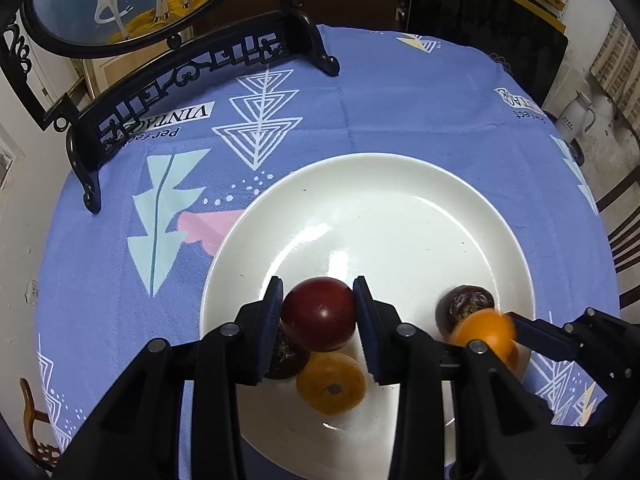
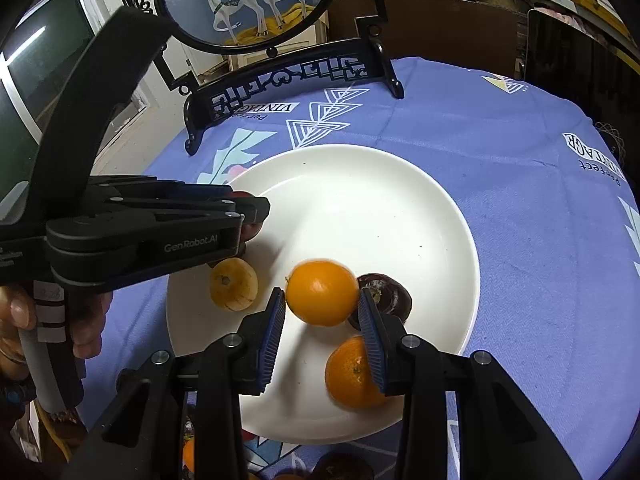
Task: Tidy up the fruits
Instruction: 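Place the red plum on the plate with the left gripper while the right gripper places the orange, then grasp a dark brown fruit with the left gripper while the right gripper grasps a red plum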
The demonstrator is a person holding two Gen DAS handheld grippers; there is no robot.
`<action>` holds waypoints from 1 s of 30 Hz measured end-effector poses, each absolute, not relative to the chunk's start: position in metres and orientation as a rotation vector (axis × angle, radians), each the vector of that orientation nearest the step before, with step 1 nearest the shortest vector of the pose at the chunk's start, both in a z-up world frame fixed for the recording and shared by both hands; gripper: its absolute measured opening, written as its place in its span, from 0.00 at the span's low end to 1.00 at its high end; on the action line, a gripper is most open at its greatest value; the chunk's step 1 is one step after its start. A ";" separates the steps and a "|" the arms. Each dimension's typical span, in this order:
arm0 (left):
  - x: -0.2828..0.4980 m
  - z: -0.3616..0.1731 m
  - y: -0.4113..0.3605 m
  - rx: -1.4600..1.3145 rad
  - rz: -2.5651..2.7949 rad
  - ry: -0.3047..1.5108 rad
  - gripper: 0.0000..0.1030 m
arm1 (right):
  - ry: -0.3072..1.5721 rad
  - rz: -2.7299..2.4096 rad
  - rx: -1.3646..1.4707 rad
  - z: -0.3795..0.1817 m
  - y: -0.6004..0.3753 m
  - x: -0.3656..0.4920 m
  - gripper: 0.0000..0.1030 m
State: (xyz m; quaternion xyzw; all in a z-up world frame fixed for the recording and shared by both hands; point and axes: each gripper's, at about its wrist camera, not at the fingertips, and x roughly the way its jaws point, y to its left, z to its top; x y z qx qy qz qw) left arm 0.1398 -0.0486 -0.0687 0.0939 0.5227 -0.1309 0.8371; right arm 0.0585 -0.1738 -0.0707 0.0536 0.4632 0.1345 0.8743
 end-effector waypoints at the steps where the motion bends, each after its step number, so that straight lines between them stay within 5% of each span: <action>1: 0.141 -0.070 -0.048 0.196 -0.274 1.110 0.34 | 0.966 0.281 0.109 -0.070 -0.174 0.059 0.38; 4: 0.145 -0.072 -0.049 0.197 -0.271 1.115 0.34 | 0.969 0.282 0.096 -0.071 -0.172 0.061 0.38; 6: 0.145 -0.072 -0.050 0.195 -0.279 1.119 0.36 | 0.972 0.291 0.096 -0.070 -0.171 0.062 0.48; 7: 0.145 -0.071 -0.050 0.192 -0.281 1.114 0.51 | 0.970 0.281 0.089 -0.069 -0.171 0.062 0.63; 8: 0.145 -0.069 -0.049 0.190 -0.276 1.100 0.64 | 0.962 0.261 0.083 -0.067 -0.171 0.060 0.67; 10: 0.143 -0.063 -0.048 0.182 -0.266 1.066 0.73 | 0.941 0.257 0.082 -0.063 -0.174 0.056 0.67; 30: 0.050 -0.049 0.044 0.225 -0.273 1.017 0.74 | 1.027 0.255 0.072 -0.083 -0.204 -0.057 0.67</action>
